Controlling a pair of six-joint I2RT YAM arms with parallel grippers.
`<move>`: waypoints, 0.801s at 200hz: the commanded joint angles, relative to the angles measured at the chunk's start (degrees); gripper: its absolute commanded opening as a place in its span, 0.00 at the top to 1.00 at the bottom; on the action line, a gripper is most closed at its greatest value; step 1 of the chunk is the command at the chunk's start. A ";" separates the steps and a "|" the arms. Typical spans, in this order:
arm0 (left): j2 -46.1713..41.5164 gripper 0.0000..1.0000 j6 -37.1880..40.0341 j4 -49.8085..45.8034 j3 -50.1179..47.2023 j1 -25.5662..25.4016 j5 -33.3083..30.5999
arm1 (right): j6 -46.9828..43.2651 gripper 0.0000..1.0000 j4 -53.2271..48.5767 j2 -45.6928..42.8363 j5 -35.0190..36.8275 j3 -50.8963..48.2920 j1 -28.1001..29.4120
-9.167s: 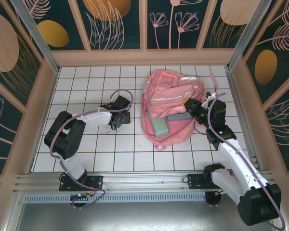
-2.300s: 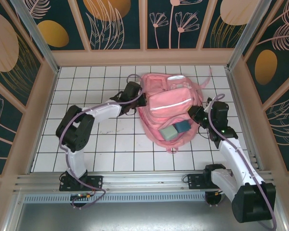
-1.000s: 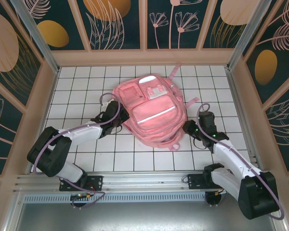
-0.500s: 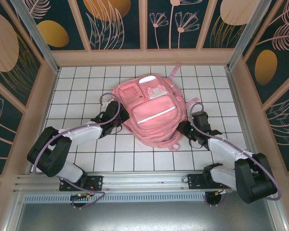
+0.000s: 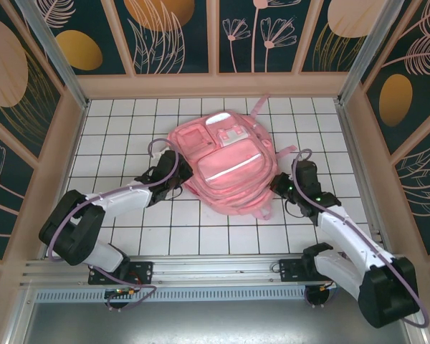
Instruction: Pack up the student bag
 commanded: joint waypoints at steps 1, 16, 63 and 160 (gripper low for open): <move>-1.47 1.00 -0.33 -2.24 -0.81 -0.21 -1.89 | -2.48 1.00 -0.63 -3.13 3.14 4.14 -0.01; -1.45 1.00 -0.61 -2.17 -0.94 -0.21 -1.73 | -3.11 1.00 2.11 -4.02 2.09 2.91 0.00; -4.01 1.00 -5.79 0.82 -4.10 -1.78 -1.33 | -7.22 1.00 5.80 2.84 2.73 6.19 -4.52; -3.01 0.71 -9.28 0.95 -2.87 -9.98 -2.70 | -9.61 0.70 8.05 13.18 1.29 10.71 -13.39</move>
